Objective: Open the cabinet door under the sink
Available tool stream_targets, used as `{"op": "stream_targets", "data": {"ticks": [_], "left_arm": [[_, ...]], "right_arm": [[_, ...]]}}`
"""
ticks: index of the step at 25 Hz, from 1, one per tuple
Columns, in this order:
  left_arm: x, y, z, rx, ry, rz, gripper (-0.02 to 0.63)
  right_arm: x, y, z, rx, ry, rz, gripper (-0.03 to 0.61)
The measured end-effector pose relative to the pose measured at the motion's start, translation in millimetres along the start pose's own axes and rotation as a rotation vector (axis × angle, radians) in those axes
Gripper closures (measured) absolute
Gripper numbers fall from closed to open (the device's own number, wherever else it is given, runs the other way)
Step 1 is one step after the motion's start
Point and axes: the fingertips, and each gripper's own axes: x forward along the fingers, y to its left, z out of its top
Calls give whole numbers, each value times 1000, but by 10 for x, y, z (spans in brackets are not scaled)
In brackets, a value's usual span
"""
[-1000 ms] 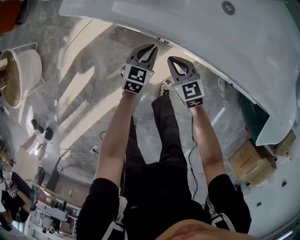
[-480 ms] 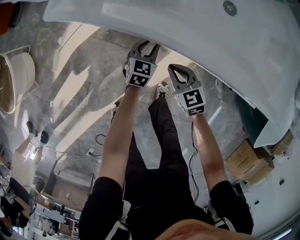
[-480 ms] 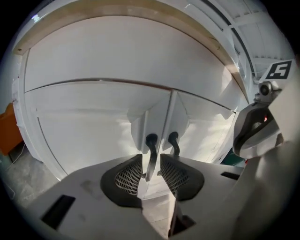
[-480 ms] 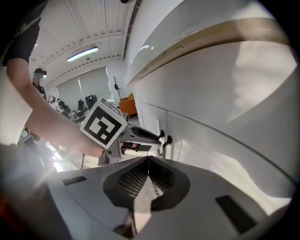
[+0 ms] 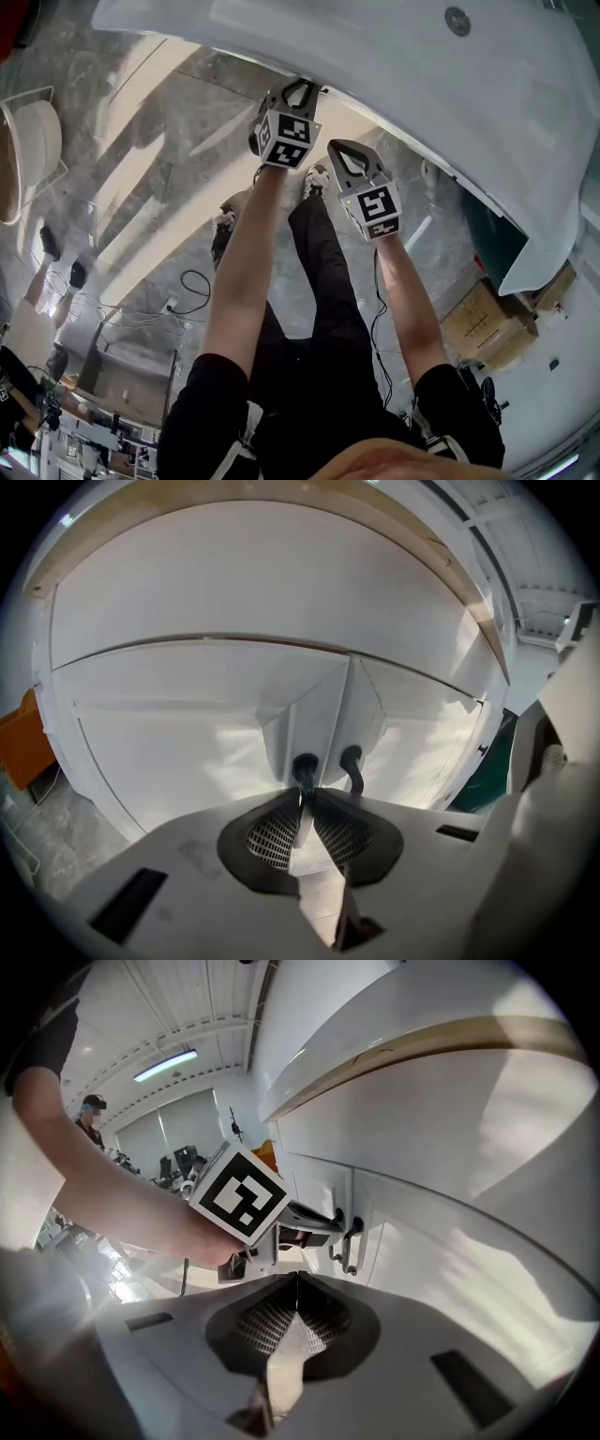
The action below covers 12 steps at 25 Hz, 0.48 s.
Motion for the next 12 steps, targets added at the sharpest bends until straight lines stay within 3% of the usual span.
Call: {"op": "stream_targets", "data": {"ticks": [12], "left_arm": [[-598, -34, -454, 80, 33, 10, 565]], "right_arm": [[116, 464, -95, 38, -4, 41, 520]]}}
